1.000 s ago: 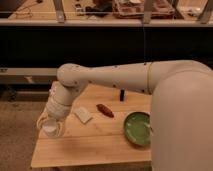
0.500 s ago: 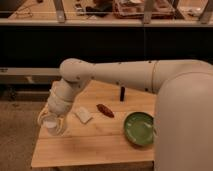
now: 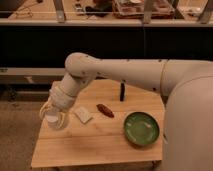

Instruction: Place the ceramic cup over the eraser

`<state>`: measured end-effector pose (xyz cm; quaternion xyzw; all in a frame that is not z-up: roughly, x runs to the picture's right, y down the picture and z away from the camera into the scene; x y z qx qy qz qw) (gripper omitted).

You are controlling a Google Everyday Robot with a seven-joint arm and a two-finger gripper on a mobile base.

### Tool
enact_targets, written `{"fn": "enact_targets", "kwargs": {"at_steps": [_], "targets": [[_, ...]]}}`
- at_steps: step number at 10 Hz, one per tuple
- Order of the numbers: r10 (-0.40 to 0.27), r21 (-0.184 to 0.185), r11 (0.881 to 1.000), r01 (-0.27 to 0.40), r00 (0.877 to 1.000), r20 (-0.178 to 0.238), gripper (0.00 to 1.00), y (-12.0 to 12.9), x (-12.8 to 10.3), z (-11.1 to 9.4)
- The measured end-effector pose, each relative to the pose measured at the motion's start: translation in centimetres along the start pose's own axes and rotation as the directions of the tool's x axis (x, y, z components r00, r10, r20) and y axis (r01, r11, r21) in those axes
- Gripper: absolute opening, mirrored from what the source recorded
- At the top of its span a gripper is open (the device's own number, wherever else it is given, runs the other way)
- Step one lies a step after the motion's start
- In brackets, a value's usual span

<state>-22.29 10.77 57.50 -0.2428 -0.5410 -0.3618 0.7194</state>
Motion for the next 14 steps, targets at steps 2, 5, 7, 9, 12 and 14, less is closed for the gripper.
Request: {"fn": "enact_targets", "kwargs": {"at_steps": [2,5,7,9,12,14], "targets": [[0.013,0.024,1.000,-0.013,1.000,0.001,0.00,0.3,0.1,-0.8],[0.019,0.059,0.998,-0.018,1.000,-0.018,0.00,0.8,0.3,-2.3],[0.027,0.086,0.996,-0.023,0.999,-0.041,0.00,1.3,0.3,-3.7],[0.043,0.119,0.992,-0.034,0.996,-0.075,0.00,2.2,0.2,-5.5],[0.088,0.174,0.983,-0.063,0.986,-0.140,0.00,4.1,0.3,-8.5],[0.100,0.189,0.980,-0.070,0.983,-0.157,0.00,4.6,0.3,-9.3]]}}
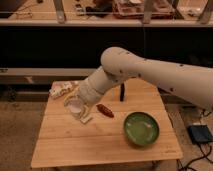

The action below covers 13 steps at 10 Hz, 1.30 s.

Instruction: Place the ceramic cup over the eraser

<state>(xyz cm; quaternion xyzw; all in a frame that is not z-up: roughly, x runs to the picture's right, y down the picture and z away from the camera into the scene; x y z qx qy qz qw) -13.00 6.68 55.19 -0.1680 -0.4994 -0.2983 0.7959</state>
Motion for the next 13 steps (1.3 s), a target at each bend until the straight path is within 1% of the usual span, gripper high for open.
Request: {"fn": "enact_targets", "kwargs": {"at_steps": [4,5,6,7,8,10,11,12,13], "targets": [[-0.002,-0.001,1.000,0.002,1.000,0.004,0.00,-0.1,-0.1,0.2],[0.000,0.002,1.000,0.000,1.000,0.001,0.00,-0.2,0.1,0.1],[0.004,0.015,1.000,-0.004,1.000,-0.015,0.00,-0.5,0.9,-0.3],[0.009,0.043,0.999,-0.006,0.998,-0.055,0.00,-1.7,2.9,-1.4],[0.014,0.062,0.998,-0.009,0.997,-0.082,0.00,-2.4,4.3,-2.3],[0.037,0.123,0.992,-0.022,0.992,-0.122,0.00,-3.9,7.1,-4.9],[0.063,0.176,0.984,-0.040,0.990,-0.127,0.00,-4.6,8.7,-6.5],[0.083,0.207,0.977,-0.056,0.989,-0.124,0.00,-4.8,9.6,-7.2],[0.110,0.242,0.967,-0.077,0.986,-0.124,0.00,-4.8,10.8,-8.0]]}}
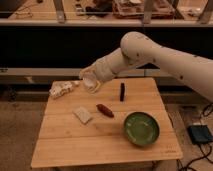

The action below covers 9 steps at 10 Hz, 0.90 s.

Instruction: Place the ceramic cup over the eraser

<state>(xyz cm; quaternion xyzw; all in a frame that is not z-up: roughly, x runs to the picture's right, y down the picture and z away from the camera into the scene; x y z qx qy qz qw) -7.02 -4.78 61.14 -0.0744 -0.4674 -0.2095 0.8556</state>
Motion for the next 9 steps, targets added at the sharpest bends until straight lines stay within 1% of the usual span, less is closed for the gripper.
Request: {"fn": "enact_targets", "kwargs": {"at_steps": [1,4,6,9], "targets": [[0.027,0.036,0.999,-0.027,1.000,-0.012,0.00,-0.1,1.4,-0.7],[0.083,0.108,0.991,-0.076,0.995,-0.063,0.00,-0.3,4.7,-3.2],[0.115,0.136,0.985,-0.104,0.990,-0.080,0.00,-0.5,5.9,-4.3],[0.169,0.202,0.969,-0.146,0.980,-0.101,0.00,-0.9,7.7,-6.7]]}}
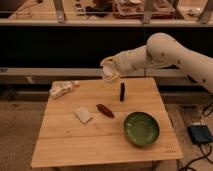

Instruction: Place the ceramic cup over the eraser

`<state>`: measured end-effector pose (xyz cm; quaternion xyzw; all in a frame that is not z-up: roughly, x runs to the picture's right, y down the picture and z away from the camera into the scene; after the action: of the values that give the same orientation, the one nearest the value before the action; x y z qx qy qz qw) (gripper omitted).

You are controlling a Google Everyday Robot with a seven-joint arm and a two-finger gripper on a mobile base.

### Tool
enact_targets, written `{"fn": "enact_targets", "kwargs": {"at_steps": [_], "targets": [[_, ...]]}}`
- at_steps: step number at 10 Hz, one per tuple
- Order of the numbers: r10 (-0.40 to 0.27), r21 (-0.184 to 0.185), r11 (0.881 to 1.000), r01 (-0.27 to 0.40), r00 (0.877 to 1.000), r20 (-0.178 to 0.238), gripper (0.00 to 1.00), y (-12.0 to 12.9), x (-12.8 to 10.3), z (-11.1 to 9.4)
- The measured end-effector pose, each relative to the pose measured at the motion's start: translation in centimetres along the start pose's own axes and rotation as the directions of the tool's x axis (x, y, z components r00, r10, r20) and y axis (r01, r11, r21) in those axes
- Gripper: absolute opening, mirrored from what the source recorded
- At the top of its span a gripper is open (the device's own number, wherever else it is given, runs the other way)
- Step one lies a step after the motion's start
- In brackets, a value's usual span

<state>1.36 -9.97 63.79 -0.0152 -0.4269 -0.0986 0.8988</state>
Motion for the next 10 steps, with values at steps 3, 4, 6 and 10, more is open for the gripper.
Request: {"fn": "enact_targets", "kwargs": {"at_steps": [3,4,6,10], "targets": [[0.060,0.094,0.994,-0.056,0.998,-0.034,0.00,-1.0,2.2,-2.6],[0.087,0.118,0.990,-0.081,0.995,-0.047,0.00,-1.0,2.9,-3.3],[0.165,0.195,0.970,-0.146,0.983,-0.085,0.00,-0.6,5.0,-5.5],[0.225,0.252,0.948,-0.197,0.970,-0.089,0.00,-0.3,5.9,-6.7]]}}
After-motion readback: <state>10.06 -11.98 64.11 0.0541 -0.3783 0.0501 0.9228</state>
